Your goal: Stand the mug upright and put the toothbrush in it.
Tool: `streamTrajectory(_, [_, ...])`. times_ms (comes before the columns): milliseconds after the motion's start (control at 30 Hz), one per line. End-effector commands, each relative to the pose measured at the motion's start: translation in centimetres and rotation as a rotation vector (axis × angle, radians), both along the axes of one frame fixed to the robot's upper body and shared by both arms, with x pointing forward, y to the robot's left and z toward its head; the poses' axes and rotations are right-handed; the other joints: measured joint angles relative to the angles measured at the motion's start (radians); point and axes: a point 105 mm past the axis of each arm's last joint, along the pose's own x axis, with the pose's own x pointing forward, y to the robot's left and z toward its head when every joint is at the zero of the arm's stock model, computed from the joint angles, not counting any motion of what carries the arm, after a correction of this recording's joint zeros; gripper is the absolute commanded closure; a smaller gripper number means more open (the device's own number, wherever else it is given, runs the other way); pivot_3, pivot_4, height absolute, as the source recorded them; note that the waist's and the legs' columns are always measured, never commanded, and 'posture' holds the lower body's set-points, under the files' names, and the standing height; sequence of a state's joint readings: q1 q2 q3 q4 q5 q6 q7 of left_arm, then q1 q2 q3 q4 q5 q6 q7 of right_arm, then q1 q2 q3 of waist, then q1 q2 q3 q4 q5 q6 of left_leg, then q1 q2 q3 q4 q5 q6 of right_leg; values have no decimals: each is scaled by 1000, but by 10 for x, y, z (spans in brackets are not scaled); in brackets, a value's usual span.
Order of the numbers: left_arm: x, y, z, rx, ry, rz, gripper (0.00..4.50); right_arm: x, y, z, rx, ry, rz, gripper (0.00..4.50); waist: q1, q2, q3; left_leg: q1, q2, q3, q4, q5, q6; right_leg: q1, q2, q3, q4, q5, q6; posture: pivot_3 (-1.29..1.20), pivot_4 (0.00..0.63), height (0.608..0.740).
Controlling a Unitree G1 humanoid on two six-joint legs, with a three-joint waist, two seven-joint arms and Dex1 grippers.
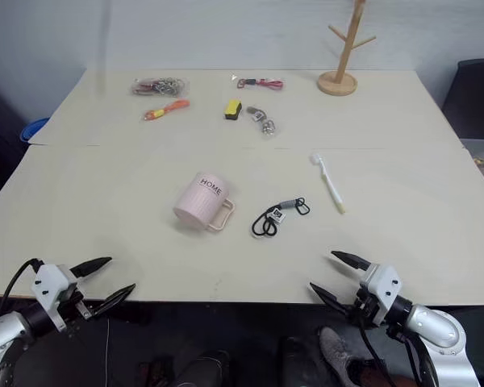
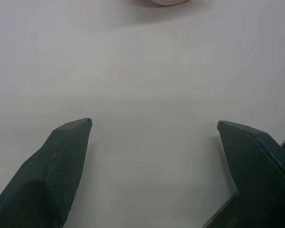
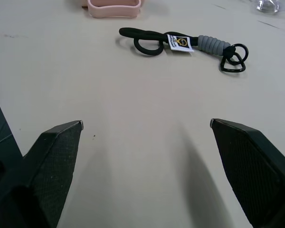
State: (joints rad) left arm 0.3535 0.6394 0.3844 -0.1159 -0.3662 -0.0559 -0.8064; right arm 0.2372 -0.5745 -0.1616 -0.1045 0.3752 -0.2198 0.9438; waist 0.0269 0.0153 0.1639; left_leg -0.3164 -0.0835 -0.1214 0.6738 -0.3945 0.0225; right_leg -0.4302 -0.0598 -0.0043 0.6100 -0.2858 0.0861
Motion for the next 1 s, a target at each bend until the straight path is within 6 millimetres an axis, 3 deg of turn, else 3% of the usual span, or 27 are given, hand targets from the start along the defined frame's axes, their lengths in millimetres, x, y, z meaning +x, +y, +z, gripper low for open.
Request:
streamTrajectory(33, [2, -1, 13, 16, -56, -11, 19, 4, -3, 8, 12, -49, -18, 0, 0, 0, 0, 0, 0, 0, 0, 0, 0, 0, 0, 0, 0, 0, 0, 0, 150, 740])
streamTrajectory(600, [3, -17, 9, -58, -37, -59, 19, 14, -6, 11, -28, -85, -1, 0, -1, 0, 0, 0, 0, 0, 0, 0, 0, 0, 0, 0, 0, 0, 0, 0, 150, 740])
streamTrajectory(767, [-2, -21, 17, -132, -1, -111, 19, 21, 0, 18, -34, -90, 47, 0, -1, 0, 0, 0, 0, 1, 1, 0, 0, 0, 0, 0, 1, 0, 0, 0, 150, 740])
streamTrajectory(900, [-9, -40, 41, -195, 75, -264, 19, 51, 22, 50, -113, -80, 181, 0, -8, 0, 1, -1, 1, 1, 3, 0, 0, -1, 0, 0, 2, 0, 0, 0, 150, 740])
streamTrajectory(1000, [-7, -63, 56, -211, 63, -371, 19, 74, 41, 58, -239, -1, 281, 0, -14, 3, 3, -1, 0, 2, 5, 0, 0, -2, 0, 1, 3, 0, 0, 0, 150, 740])
